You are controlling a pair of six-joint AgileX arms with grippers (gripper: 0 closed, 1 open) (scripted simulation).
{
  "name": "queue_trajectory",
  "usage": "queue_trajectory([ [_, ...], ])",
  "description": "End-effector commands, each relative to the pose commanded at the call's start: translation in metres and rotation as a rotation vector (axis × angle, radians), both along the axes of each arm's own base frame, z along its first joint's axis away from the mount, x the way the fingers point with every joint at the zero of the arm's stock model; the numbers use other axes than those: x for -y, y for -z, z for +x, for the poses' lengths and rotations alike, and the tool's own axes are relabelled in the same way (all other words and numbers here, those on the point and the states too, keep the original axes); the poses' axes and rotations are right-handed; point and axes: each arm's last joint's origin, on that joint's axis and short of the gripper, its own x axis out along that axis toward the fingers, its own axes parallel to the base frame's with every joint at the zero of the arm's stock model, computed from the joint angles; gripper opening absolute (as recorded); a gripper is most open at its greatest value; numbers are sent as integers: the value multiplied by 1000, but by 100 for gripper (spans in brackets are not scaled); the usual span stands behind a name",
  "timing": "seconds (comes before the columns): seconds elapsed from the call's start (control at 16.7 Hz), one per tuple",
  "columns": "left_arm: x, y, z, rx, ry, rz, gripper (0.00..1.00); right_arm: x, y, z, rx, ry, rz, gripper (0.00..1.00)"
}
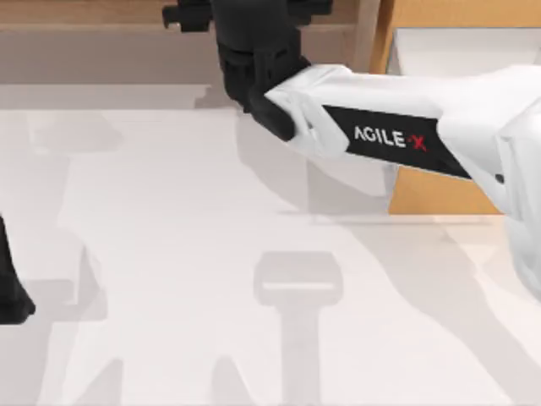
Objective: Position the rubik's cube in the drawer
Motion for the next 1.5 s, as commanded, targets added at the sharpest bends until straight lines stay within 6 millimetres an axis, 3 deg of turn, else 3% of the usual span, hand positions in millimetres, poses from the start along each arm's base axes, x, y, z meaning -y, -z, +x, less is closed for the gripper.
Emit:
queue_trajectory([
  [0.18,0,0,0,0,0,0,100,-6,-25,4,-74,-107,0,0],
  [0.48,0,0,0,0,0,0,100,-6,-92,-9,-253,-320,28,0],
  [0.66,0,0,0,0,0,0,100,9,-127,-22,-400,-410,35,0],
  [0.9,0,0,0,0,0,0,100,49,-158,-33,-621,-440,34,0],
  [1.2,0,0,0,0,0,0,100,119,-163,-30,-889,-337,20,0],
  [1.5,0,0,0,0,0,0,100,195,-133,-5,-1120,-151,1,0],
])
